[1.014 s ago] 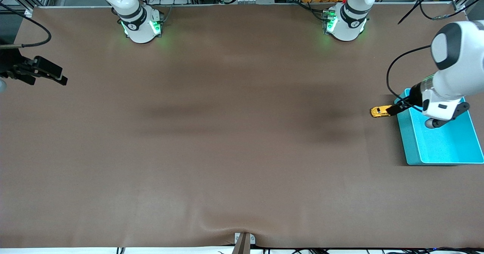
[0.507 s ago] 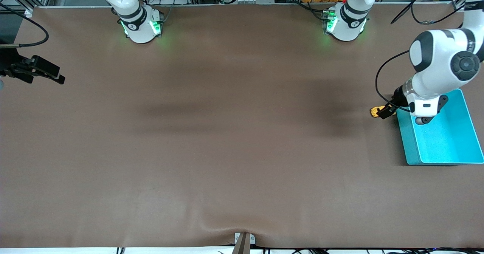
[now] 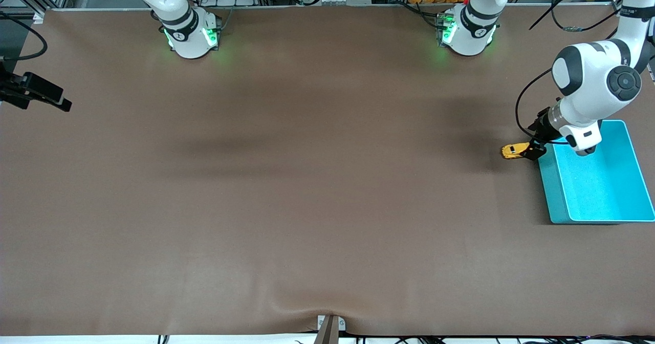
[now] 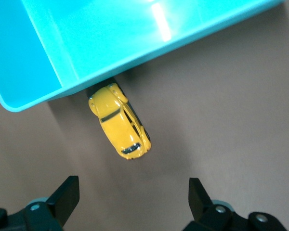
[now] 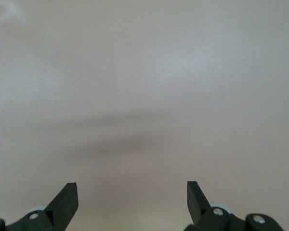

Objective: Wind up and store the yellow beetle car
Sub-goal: 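Lower the left gripper and close it on the yellow car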

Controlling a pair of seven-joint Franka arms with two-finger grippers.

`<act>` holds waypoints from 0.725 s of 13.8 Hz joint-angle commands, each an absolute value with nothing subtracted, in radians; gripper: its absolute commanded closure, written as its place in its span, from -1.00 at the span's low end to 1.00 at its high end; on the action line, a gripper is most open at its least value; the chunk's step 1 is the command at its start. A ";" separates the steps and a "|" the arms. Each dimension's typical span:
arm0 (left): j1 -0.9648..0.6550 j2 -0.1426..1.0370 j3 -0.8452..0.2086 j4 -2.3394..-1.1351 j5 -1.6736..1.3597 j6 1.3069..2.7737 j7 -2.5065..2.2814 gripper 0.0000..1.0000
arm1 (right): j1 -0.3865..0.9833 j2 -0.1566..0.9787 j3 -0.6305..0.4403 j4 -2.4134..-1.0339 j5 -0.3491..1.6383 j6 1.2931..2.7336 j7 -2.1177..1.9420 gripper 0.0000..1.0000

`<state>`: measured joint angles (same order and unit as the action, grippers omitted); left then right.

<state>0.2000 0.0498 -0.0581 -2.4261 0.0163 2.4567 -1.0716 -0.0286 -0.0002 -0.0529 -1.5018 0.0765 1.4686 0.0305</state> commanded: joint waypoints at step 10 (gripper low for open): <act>0.282 0.159 -0.068 -2.566 0.015 2.790 -1.207 -1.00 | 0.017 -0.032 -0.075 -1.525 0.049 1.474 0.015 -1.00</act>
<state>0.2633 0.1155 -0.0585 -2.5609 0.0163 2.7281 -1.1933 -0.0048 -0.0036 -0.0600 -1.5040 0.0745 1.4689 0.0233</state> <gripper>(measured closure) 0.000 0.000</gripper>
